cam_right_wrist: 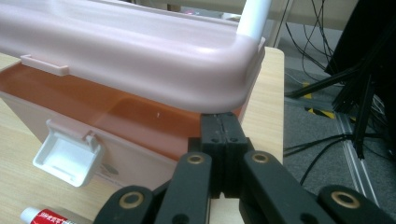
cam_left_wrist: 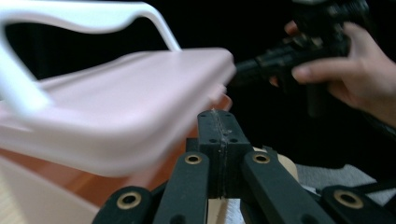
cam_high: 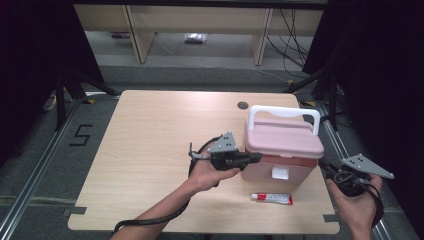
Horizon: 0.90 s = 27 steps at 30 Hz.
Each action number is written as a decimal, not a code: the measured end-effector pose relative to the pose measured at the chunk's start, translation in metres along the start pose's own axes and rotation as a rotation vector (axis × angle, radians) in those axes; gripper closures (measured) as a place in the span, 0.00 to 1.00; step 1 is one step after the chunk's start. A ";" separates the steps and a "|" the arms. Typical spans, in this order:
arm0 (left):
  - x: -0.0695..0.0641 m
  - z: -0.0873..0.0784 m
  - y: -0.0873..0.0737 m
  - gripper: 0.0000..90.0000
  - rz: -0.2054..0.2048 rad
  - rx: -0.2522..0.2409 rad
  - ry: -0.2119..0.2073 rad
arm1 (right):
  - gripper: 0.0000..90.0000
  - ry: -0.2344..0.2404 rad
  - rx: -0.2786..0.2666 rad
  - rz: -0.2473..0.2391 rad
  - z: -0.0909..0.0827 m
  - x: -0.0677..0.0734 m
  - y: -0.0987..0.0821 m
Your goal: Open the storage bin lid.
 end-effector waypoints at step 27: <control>-0.021 0.056 -0.032 0.99 0.137 0.017 0.011 | 1.00 -0.002 -0.006 0.033 0.001 0.002 0.003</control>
Point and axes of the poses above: each handheld gripper's, and its own axes: z roughly forward along the jaws, y roughly out of its top, x roughly to its left, the point moved 5 cm from there along z, roughly forward along the jaws, and after that the axes turned 12 degrees about y, right-handed, at the moved point
